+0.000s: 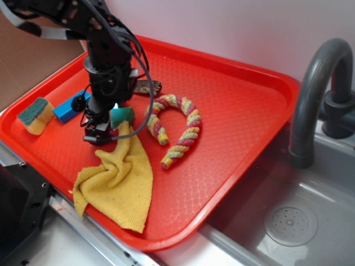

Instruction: Grab the green block.

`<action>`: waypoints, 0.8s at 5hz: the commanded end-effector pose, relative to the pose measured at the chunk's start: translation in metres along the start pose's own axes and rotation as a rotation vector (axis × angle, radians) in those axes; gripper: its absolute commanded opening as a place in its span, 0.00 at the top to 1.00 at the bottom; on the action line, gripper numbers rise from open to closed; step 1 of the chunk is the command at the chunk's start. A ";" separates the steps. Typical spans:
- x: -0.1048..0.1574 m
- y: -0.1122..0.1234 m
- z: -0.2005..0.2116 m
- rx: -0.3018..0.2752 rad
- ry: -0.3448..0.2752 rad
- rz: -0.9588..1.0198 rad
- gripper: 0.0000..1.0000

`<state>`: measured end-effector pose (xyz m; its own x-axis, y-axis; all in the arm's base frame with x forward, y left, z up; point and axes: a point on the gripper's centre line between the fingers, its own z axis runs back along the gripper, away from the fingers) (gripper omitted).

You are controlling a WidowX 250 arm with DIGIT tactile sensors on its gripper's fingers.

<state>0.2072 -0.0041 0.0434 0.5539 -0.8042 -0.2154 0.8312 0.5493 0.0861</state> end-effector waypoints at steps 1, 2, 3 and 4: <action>-0.031 0.042 0.100 -0.099 -0.143 0.518 1.00; -0.048 0.038 0.148 -0.152 -0.171 0.767 1.00; -0.069 0.030 0.193 -0.203 -0.229 1.016 1.00; -0.081 0.024 0.202 -0.241 -0.321 1.084 1.00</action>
